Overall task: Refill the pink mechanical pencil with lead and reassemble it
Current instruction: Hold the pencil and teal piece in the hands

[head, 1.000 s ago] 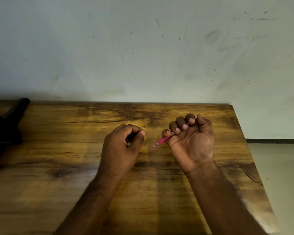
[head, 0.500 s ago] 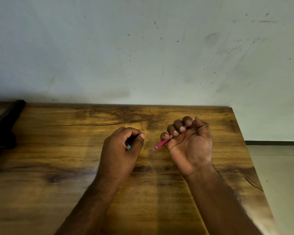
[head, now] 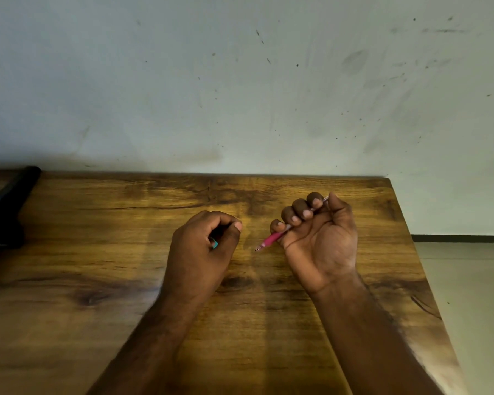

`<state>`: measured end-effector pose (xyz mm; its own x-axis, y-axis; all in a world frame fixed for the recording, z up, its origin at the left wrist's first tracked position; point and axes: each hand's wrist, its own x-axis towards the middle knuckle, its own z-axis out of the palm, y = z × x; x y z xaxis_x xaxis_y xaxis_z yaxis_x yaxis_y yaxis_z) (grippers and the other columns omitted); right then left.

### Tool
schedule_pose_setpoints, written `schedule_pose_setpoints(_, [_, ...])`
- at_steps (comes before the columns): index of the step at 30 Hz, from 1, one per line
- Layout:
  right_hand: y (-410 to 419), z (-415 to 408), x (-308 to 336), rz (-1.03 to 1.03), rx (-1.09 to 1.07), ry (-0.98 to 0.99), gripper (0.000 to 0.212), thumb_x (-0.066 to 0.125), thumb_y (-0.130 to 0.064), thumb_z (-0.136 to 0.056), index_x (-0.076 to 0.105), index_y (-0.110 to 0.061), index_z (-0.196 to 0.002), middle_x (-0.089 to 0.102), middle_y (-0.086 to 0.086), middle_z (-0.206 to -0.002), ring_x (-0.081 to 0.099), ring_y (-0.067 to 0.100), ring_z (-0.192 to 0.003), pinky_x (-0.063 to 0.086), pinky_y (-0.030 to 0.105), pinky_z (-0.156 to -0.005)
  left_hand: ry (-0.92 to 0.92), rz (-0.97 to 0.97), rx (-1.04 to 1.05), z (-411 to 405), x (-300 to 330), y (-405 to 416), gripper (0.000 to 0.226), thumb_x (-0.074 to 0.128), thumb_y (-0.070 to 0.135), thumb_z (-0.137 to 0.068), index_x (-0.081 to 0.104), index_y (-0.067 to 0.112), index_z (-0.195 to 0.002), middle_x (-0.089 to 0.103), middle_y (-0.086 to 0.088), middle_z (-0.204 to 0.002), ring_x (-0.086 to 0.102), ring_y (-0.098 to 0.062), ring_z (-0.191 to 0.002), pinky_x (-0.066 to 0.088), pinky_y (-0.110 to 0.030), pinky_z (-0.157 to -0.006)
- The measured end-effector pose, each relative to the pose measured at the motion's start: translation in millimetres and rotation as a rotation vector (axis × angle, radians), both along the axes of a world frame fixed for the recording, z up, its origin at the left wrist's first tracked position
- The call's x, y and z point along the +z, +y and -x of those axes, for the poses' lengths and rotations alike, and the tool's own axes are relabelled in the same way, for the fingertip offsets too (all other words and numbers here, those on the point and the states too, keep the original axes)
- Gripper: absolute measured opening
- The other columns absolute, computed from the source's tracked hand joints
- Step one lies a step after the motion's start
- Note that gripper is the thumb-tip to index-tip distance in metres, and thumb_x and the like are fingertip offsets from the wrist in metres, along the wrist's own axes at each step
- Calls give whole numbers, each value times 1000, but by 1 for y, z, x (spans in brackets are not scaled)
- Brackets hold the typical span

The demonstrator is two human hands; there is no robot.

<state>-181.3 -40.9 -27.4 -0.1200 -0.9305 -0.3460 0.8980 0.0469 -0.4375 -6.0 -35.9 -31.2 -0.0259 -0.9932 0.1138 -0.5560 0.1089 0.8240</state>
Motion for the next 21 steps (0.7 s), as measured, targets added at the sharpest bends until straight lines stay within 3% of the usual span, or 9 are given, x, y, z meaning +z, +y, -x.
schedule_pose_setpoints(11, [2,-1,-2,9,-23,10,28,42,-36,-93,46,-22,-69,34,-4,-64,33,15,-61,31,34,-63,-2,-12,13,-1,2,4,7,69,26,-94,75,23,-94,69,15,-85,64,-2,-83,54,-21,-71])
schedule_pose_setpoints(21, [2,0,-2,-12,-34,0,37,37,-39,-100,47,-21,-70,35,-3,-65,35,15,-61,32,34,-63,21,-10,7,-3,0,3,6,70,24,-94,75,22,-93,69,14,-85,65,-4,-83,54,-23,-71])
